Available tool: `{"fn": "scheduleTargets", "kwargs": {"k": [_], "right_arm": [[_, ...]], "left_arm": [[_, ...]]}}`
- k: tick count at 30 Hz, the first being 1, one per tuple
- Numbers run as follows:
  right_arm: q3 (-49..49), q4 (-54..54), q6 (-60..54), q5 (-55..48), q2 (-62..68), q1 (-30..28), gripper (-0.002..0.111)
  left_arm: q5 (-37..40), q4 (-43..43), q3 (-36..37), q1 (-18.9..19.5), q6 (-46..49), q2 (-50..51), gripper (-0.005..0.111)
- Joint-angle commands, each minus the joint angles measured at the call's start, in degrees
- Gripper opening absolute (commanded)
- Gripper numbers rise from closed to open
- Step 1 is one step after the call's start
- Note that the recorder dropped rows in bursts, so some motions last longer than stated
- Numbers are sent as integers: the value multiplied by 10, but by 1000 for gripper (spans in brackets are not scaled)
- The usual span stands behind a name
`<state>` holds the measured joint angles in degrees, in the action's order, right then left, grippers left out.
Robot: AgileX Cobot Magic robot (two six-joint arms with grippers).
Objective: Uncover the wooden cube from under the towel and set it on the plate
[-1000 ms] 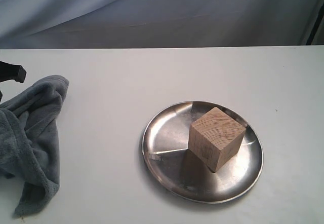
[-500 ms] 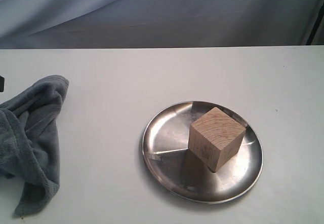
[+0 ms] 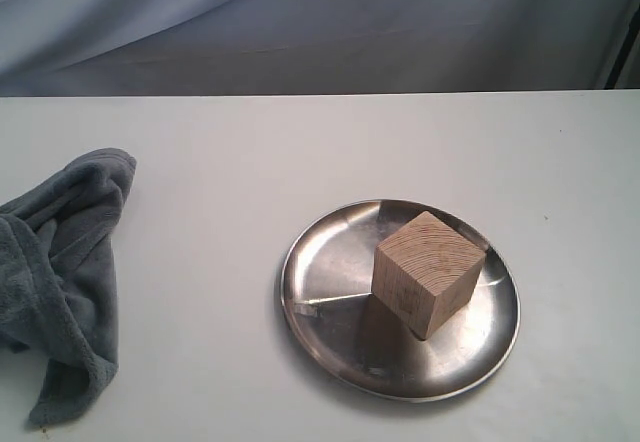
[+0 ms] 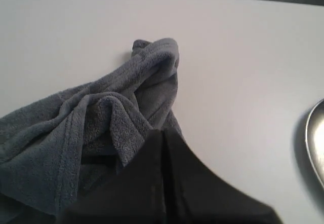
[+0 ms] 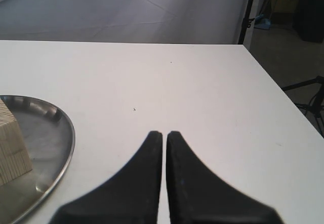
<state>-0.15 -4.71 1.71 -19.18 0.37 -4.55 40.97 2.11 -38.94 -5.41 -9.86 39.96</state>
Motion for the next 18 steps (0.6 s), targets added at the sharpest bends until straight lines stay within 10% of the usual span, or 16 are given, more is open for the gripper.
{"fn": "scheduleTargets", "kwargs": {"k": [1,18], "right_arm": [[1,0,0,1,-4,0,3],[1,0,0,1,-4,0,3]], "left_arm": [[-18,0,10,1,-6,-82,0],[-26,51,10,1,43,-381,0]]}}
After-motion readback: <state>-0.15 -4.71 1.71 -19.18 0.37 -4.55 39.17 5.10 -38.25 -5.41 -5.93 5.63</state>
